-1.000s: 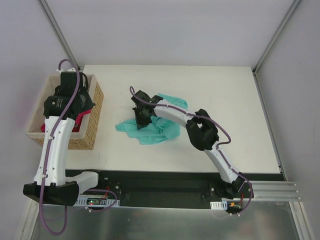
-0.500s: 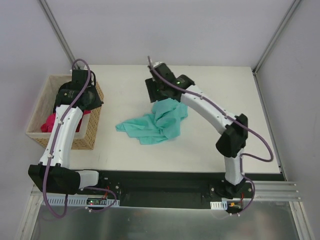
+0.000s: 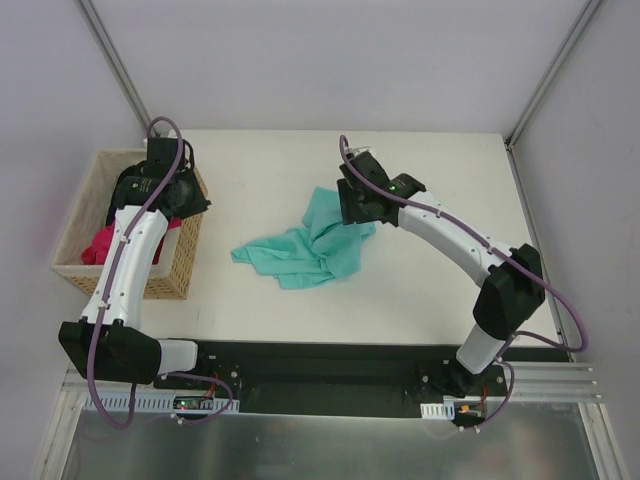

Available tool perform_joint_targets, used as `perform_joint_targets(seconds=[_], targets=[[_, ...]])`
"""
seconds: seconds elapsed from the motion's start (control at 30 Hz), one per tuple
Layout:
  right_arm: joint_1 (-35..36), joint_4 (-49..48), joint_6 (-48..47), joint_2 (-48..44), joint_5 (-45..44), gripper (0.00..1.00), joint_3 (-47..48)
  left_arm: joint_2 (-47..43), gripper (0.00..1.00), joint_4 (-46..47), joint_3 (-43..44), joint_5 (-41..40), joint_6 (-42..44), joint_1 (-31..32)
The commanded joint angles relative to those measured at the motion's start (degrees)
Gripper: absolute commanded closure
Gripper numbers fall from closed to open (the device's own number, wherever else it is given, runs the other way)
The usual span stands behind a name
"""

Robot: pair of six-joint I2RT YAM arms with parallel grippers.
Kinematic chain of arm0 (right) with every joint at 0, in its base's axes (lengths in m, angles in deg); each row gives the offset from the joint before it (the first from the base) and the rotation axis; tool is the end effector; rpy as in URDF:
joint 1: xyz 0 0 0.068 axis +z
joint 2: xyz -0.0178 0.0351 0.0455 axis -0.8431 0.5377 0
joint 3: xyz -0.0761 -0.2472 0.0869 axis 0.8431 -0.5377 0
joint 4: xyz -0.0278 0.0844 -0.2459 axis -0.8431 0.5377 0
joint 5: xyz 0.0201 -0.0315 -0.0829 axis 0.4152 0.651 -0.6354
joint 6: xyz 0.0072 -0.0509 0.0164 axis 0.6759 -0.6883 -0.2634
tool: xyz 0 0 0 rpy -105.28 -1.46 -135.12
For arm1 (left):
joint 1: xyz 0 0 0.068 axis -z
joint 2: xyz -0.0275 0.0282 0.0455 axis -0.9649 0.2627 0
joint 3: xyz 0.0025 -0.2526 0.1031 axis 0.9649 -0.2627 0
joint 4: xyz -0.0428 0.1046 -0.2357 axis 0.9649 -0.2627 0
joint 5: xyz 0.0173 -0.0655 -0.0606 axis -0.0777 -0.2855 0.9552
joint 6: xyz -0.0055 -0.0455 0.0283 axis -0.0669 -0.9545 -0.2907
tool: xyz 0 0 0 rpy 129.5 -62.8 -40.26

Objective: Fold and stack the t-shirts
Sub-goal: Flatten out the tshirt

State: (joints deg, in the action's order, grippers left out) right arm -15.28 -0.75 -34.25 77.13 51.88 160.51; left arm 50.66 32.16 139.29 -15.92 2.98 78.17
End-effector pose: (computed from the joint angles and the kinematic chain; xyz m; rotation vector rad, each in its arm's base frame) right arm 0.2858 0.2442 0.3267 -0.5837 2.2382 0.0454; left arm 0.2645 -0.0125 0.3777 -0.4170 2.2651 -0.1231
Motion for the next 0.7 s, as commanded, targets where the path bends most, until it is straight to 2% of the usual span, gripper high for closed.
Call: perform_joint_targets(seconds=[0.0,0.1,0.3,0.5,0.67], targets=[[-1.94,-1.44,2.66,0.25,1.82,0.44,-0.59,0.27,0.89,0.94,0.45,1.24,-1.51,0.56],[-2.99,-2.31,2.74,0.87,3.05,0.46,-1.21,0.18,0.89,0.95,0.89,0.89,-1.51,0.73],[-5.02,-3.54,3.62,2.28,6.65,0.6,-2.96,-0.7,0.89,0.86,0.72,0.45,-1.78,0.82],[-6.24,-3.2,3.88,2.98,8.33,0.99,-3.41,-0.7,0.89,0.86,-0.34,0.44,-2.56,0.82],[-7.12,-1.97,3.18,1.41,5.27,0.99,-2.97,-0.35,0.89,0.94,-0.51,0.79,-2.92,0.91]])
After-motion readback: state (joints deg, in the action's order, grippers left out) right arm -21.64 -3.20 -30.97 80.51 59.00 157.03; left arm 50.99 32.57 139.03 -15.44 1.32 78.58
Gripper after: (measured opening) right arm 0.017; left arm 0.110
